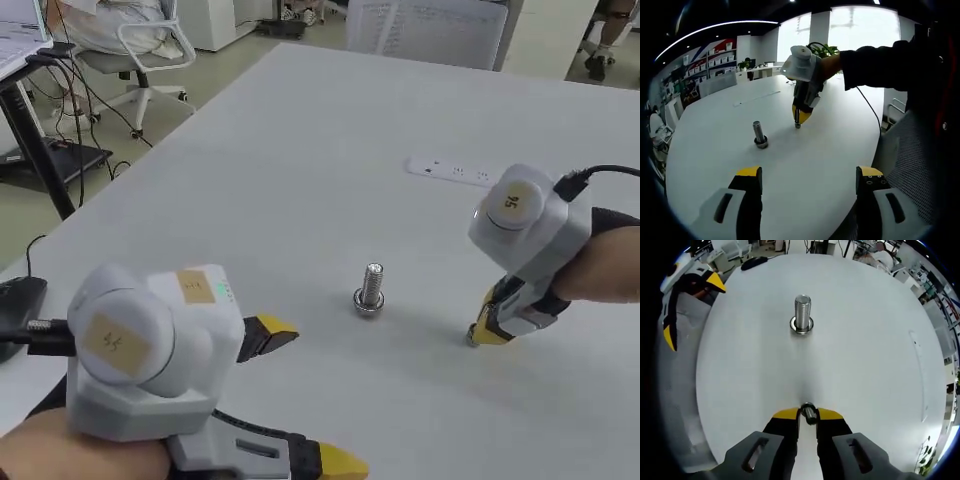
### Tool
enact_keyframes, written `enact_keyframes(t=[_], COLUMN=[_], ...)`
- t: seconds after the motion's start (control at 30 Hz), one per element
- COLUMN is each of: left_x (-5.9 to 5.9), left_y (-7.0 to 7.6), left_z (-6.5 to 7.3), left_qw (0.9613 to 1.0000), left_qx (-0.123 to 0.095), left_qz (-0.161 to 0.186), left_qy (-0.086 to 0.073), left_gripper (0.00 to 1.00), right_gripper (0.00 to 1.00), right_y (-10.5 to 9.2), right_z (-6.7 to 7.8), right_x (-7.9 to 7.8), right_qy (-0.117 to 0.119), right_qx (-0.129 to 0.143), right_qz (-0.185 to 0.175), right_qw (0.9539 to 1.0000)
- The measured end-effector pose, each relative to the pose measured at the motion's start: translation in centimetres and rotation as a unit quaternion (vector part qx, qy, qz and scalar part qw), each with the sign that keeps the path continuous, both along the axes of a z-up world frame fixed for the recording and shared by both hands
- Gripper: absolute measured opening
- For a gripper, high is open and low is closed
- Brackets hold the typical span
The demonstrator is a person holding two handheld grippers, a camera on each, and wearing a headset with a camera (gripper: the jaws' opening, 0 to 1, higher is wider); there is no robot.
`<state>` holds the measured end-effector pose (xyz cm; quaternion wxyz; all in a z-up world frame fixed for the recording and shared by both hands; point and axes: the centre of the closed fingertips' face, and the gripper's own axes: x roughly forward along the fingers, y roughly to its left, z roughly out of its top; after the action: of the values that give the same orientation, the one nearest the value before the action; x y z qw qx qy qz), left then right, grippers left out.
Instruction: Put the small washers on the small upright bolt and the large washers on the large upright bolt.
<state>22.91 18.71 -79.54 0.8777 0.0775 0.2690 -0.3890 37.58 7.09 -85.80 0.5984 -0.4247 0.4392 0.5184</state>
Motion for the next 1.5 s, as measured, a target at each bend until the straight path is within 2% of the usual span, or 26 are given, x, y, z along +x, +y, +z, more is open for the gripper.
enact_keyframes(t=[0.67,1.0,1.27,1.4,1.5], left_x=[-0.05,-0.03,-0.03,-0.07,-0.1], left_y=[-0.12,-0.16,-0.13,-0.16,-0.19], left_z=[-0.1,-0.06,-0.17,-0.18,-0.17], left_qw=[1.0,1.0,1.0,1.0,1.0], left_qx=[0.0,0.0,0.001,0.001,0.002], left_qz=[-0.003,-0.004,-0.004,-0.005,-0.005], left_qy=[0.002,0.002,0.003,0.003,0.003], left_gripper=[0.76,0.76,0.76,0.76,0.76], right_gripper=[0.14,0.19,0.34,0.48,0.54], right_y=[0.17,0.21,0.43,0.57,0.73], right_z=[-0.53,-0.58,-0.51,-0.49,-0.33], right_x=[-0.29,-0.43,-0.44,-0.7,-0.79], right_qy=[-0.003,-0.001,-0.003,0.003,0.005], right_qx=[0.004,0.008,0.026,0.041,0.054], right_qz=[0.001,-0.004,-0.011,-0.019,-0.026], right_qw=[1.0,1.0,0.9996,0.999,0.9982])
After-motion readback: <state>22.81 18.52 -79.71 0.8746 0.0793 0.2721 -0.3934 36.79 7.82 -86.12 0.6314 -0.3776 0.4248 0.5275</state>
